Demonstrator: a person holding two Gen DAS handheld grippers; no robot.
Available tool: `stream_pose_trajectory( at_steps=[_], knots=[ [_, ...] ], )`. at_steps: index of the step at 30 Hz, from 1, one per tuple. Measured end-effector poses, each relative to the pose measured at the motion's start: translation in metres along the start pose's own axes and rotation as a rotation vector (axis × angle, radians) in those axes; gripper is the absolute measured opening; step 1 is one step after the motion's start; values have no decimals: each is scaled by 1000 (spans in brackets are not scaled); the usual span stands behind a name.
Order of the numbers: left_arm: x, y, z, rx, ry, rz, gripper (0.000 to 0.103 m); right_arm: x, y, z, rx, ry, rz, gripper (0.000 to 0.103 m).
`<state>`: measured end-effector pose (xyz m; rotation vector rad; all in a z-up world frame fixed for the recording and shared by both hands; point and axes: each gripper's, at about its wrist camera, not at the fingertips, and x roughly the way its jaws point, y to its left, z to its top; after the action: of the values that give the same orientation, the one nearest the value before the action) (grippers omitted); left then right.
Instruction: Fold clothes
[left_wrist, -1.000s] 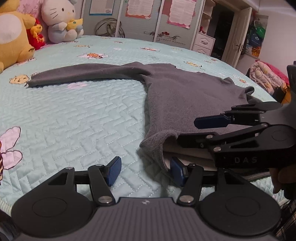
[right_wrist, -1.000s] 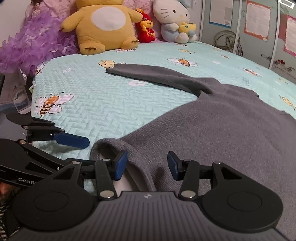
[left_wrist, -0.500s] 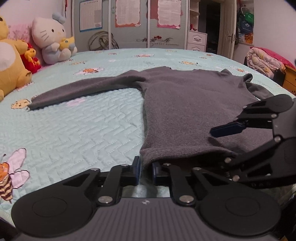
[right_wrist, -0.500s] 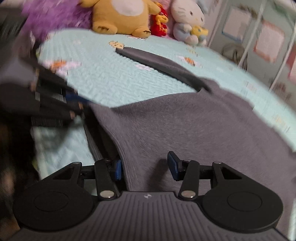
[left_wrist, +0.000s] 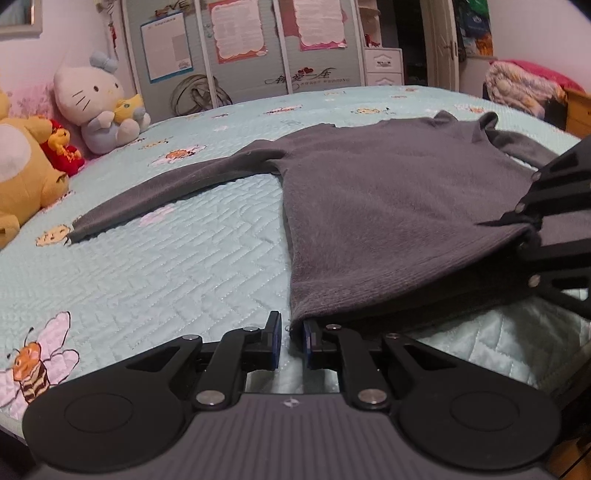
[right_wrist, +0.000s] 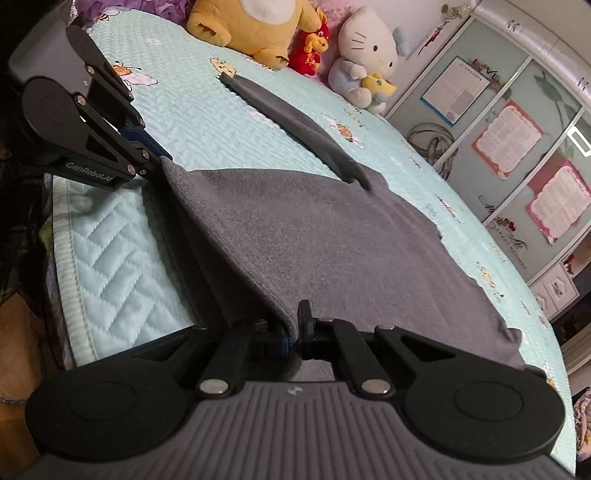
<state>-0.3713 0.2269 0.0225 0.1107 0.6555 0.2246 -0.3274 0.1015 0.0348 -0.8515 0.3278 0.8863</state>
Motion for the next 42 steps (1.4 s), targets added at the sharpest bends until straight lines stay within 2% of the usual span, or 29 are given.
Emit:
stream_pose_trajectory(
  at_steps=[12, 18, 26, 29, 32, 36, 38, 40, 42],
  knots=[
    [1, -22, 3, 124, 39, 84, 14, -3, -4, -18, 43, -63, 22, 2],
    [-3, -20, 6, 89, 53, 85, 14, -1, -5, -19, 53, -77, 25, 3],
    [-14, 1, 1, -91, 103, -13, 11, 6, -5, -23, 50, -56, 38, 3],
    [-21, 31, 0, -332, 88, -145, 12, 6, -4, -26, 49, -57, 39, 3],
    [-24, 50, 4, -500, 48, -197, 12, 6, -3, -27, 46, -60, 38, 3],
    [-14, 48, 38, -484, -37, -238, 14, 6, 1, -29, 33, -65, 35, 3],
    [4, 50, 53, -512, -69, -274, 17, 6, 1, -29, 26, -65, 34, 3],
    [31, 48, 63, -509, -56, -265, 17, 6, 1, -29, 28, -64, 36, 3],
    [61, 38, 67, -456, 39, -220, 16, 6, 0, -29, 27, -64, 40, 3]
  ],
)
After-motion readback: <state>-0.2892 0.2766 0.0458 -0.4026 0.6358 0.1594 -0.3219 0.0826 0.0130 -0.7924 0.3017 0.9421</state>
